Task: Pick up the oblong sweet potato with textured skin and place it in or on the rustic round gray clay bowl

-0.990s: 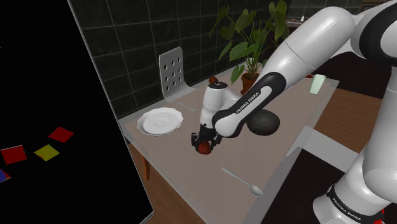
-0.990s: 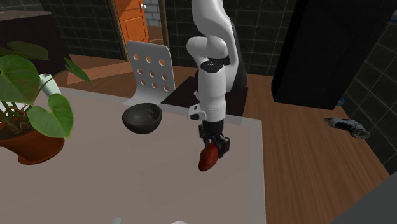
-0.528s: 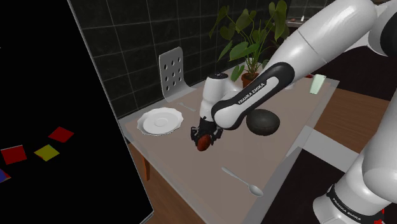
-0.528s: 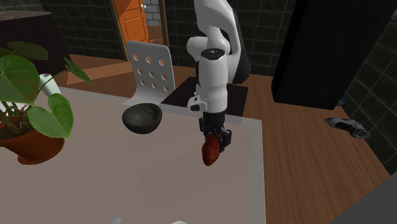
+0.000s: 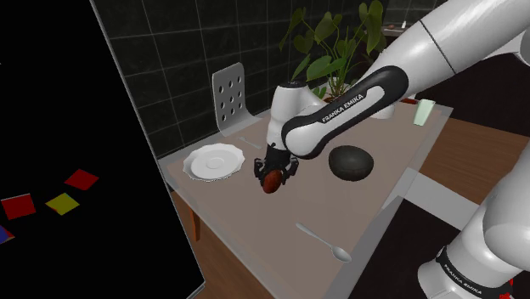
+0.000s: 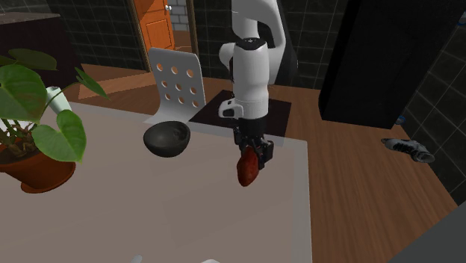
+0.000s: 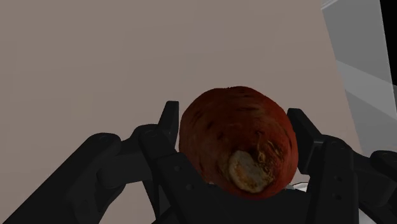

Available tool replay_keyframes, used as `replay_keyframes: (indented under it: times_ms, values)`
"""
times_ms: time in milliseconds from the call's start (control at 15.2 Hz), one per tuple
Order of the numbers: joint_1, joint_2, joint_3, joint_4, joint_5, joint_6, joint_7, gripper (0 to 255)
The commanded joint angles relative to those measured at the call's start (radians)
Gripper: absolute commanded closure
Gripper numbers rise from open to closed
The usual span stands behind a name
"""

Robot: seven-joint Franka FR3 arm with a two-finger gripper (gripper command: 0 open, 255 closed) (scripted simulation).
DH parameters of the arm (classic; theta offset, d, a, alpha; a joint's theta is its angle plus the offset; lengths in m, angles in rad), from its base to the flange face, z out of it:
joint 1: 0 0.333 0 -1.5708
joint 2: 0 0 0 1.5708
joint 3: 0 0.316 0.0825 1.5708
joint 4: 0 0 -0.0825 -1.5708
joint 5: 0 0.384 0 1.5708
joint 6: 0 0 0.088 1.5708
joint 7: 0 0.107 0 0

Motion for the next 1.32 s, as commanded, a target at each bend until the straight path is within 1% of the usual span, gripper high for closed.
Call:
replay_keyframes:
  times_ms: [0,660,924,1254]
  values:
    - [-0.001,-0.018,0.001,0.007,0.008,-0.024,-0.003,255]
    - [-0.004,-0.098,0.001,0.059,0.037,-0.152,-0.018,255]
    - [-0.044,-0.180,-0.049,-0.026,0.085,-0.154,-0.140,255]
    - [-0.091,-0.262,-0.125,-0.108,0.118,-0.168,-0.285,255]
